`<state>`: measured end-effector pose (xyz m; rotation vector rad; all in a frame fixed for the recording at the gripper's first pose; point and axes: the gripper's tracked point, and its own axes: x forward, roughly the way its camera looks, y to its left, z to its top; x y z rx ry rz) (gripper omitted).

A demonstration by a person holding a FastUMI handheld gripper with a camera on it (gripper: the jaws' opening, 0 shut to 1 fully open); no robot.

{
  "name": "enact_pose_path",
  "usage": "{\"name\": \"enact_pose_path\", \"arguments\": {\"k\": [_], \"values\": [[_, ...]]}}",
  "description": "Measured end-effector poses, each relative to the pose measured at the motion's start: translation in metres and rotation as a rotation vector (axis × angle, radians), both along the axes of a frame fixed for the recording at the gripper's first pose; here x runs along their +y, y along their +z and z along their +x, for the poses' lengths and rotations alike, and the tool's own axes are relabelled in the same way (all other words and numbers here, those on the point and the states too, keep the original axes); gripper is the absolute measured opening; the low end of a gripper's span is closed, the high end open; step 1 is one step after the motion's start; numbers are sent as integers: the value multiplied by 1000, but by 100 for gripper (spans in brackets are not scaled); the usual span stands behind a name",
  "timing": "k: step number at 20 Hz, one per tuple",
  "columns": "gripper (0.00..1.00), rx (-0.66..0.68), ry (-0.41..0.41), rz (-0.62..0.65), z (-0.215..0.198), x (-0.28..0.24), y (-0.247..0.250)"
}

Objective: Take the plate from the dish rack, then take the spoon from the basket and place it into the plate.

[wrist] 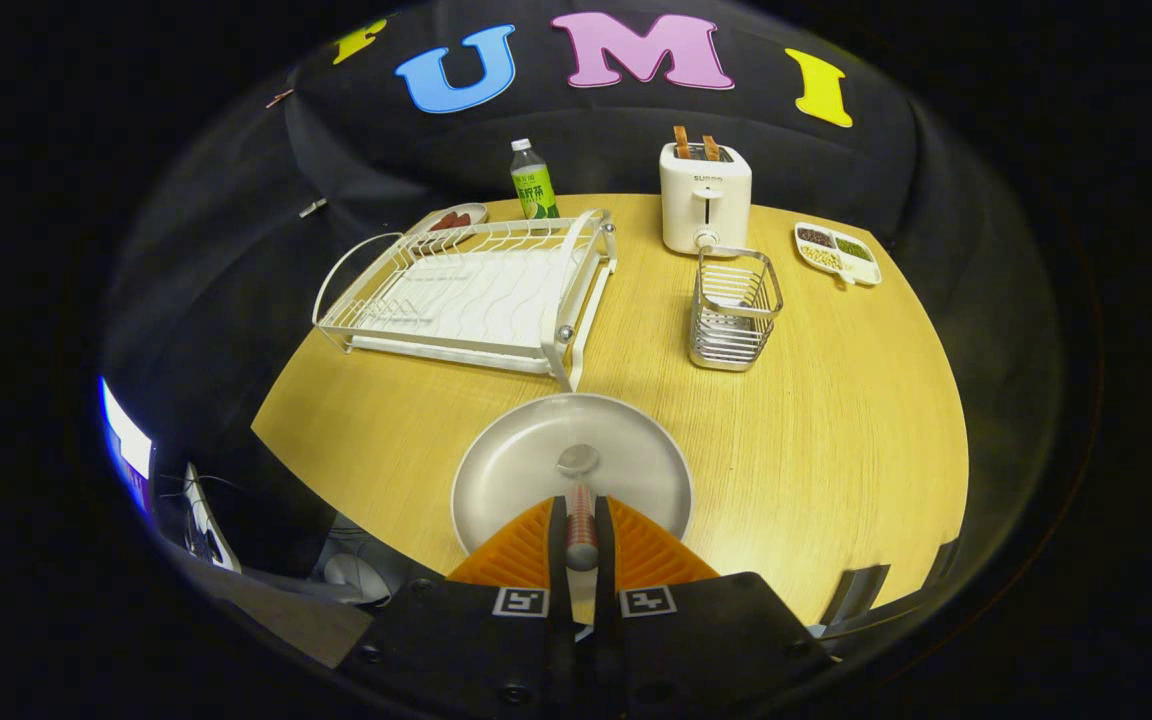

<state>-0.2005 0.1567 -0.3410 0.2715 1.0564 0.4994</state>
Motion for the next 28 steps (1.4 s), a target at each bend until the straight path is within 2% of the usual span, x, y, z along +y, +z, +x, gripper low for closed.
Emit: {"name": "enact_pose_path", "arguments": {"k": [15,17,18,19,20,22,28], "values": [[19,82,-28,-71,-5,-3,-31],[39,75,-39,-72,-1,-3,-31],[57,66,-41,-78,0,-5,-30],[64,56,-44,-83,3,-5,-30],[80,48,-46,-87,5,-6,-29],[100,28,-53,-98,10,-8,-27],[99,-74,-100,-89,41,-17,-1]]}}
